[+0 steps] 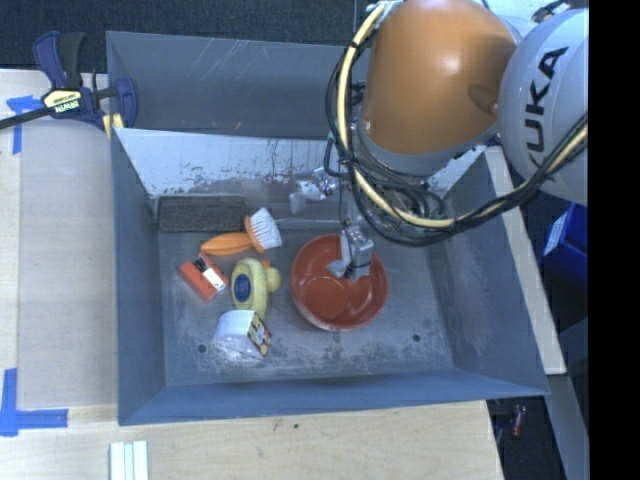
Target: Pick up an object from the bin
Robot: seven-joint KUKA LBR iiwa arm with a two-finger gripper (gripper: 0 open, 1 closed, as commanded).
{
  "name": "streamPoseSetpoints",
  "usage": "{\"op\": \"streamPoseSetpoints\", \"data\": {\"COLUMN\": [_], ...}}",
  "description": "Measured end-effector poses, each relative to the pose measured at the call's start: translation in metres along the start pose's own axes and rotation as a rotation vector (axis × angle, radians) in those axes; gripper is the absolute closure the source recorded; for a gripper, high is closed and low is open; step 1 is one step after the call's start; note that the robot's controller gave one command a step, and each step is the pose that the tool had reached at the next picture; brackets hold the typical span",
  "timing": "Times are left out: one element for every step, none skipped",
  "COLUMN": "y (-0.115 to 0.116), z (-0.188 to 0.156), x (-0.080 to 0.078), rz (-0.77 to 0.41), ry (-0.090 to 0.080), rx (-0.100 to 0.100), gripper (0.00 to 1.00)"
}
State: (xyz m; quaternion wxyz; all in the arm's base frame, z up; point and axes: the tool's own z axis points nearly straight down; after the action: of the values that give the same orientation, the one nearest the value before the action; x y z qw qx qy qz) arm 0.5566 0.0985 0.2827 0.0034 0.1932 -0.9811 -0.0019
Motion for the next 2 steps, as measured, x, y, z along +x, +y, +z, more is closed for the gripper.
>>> {"op": "streamPoseSetpoints", "data": {"y": [-0.008,-0.008], "z": [0.011,-0.08], "x": [-0.005,-0.005], "rz": [0.001,-0.066], "ry": [-0.009,-0.021], "rx": [0.003,0.007], "gripper": [0.0,0.0]}}
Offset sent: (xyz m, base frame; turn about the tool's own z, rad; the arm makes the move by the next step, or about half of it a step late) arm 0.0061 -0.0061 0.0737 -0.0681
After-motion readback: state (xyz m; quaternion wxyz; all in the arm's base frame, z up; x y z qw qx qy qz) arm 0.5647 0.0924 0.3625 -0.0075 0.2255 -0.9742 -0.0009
